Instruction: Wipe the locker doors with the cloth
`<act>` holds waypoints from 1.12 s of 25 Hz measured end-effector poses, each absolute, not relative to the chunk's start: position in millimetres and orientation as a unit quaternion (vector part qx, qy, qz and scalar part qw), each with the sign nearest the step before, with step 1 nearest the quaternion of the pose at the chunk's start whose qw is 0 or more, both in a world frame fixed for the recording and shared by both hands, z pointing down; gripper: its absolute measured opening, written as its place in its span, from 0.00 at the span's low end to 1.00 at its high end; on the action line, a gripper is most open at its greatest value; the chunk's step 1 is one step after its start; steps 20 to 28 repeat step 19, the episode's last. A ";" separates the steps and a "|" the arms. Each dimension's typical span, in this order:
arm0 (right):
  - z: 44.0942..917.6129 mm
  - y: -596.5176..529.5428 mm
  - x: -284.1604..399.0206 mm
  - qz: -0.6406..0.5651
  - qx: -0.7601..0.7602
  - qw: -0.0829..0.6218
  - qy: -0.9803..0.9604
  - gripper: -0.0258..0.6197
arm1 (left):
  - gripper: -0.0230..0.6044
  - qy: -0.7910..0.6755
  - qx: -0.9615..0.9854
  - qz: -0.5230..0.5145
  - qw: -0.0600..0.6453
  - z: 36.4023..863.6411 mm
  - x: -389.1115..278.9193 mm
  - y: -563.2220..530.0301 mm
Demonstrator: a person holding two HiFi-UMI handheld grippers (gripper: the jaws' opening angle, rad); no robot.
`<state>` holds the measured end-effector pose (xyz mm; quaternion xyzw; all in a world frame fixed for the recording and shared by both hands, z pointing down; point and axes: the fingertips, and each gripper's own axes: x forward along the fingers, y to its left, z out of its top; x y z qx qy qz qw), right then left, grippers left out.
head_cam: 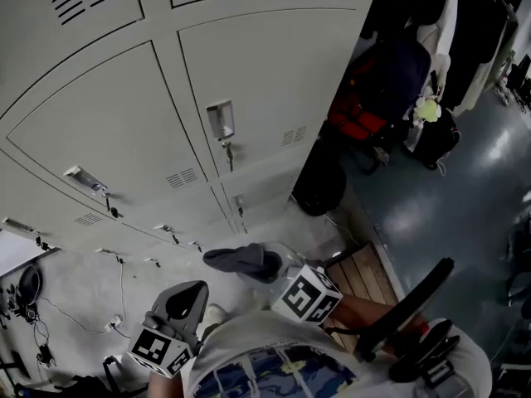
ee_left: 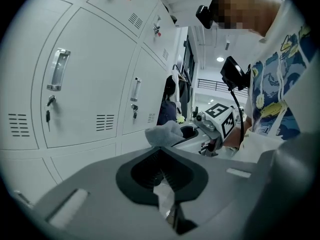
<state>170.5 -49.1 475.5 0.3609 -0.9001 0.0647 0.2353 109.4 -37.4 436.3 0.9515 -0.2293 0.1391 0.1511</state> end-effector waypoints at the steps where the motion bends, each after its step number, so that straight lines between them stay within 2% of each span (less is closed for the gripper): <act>1: 475.3 -47.7 174.5 0.064 0.361 0.232 -0.901 0.27 | 0.04 -0.229 0.951 0.142 0.152 437.3 114.8 -36.0; 12: 487.6 -31.0 201.1 0.073 0.355 0.214 -0.907 0.27 | 0.04 -0.224 0.949 0.178 0.135 433.6 153.8 -10.4; 19: 491.2 10.4 194.4 0.079 0.365 0.221 -0.901 0.27 | 0.04 -0.217 0.953 0.169 0.127 428.9 140.2 27.1; 28: 491.2 10.4 194.4 0.079 0.365 0.221 -0.901 0.27 | 0.04 -0.217 0.953 0.169 0.127 428.9 140.2 27.1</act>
